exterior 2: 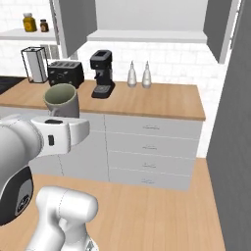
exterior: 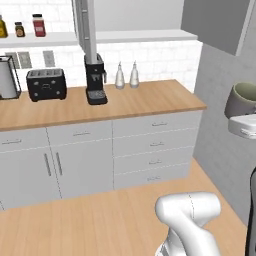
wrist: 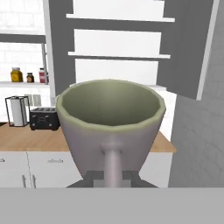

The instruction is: Gather all objects into one cabinet and sort the glasses and bowls to opposite sides.

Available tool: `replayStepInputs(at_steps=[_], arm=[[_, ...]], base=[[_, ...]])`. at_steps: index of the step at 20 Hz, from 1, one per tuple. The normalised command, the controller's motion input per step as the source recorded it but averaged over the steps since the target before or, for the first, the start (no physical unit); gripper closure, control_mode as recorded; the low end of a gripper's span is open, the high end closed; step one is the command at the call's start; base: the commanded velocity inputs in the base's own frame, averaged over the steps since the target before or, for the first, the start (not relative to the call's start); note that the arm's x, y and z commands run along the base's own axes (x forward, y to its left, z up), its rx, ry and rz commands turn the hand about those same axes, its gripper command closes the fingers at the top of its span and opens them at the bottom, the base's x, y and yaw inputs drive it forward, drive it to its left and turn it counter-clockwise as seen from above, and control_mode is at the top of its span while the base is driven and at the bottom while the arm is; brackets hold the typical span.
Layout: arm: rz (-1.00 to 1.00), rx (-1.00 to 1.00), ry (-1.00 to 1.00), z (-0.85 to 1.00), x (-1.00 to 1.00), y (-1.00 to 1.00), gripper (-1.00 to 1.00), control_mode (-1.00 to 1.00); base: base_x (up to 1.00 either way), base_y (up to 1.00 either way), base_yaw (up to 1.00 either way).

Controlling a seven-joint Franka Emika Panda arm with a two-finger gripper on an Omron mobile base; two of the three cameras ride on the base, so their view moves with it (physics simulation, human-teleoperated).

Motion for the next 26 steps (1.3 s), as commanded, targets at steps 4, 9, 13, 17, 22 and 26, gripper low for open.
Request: replayStepInputs(at_steps=[4, 9, 13, 17, 22, 26], arm=[[0.00, 0.00, 0.00, 0.00, 0.00, 0.00, 1.00, 1.00], [0.00, 0.00, 0.00, 0.00, 0.00, 0.00, 1.00, 1.00], [0.00, 0.00, 0.00, 0.00, 0.00, 0.00, 1.00, 1.00], [0.00, 0.00, 0.00, 0.00, 0.00, 0.00, 1.00, 1.00], [0.00, 0.00, 0.00, 0.00, 0.00, 0.00, 1.00, 1.00], [0.00, 0.00, 0.00, 0.00, 0.00, 0.00, 1.00, 1.00]], base=[[0.16, 1.00, -0.19], [0.32, 1.00, -0.23], [0.68, 1.00, -0.21], [0.99, 0.66, -0.02], [1.00, 0.37, 0.00], [1.00, 0.92, -0.24]])
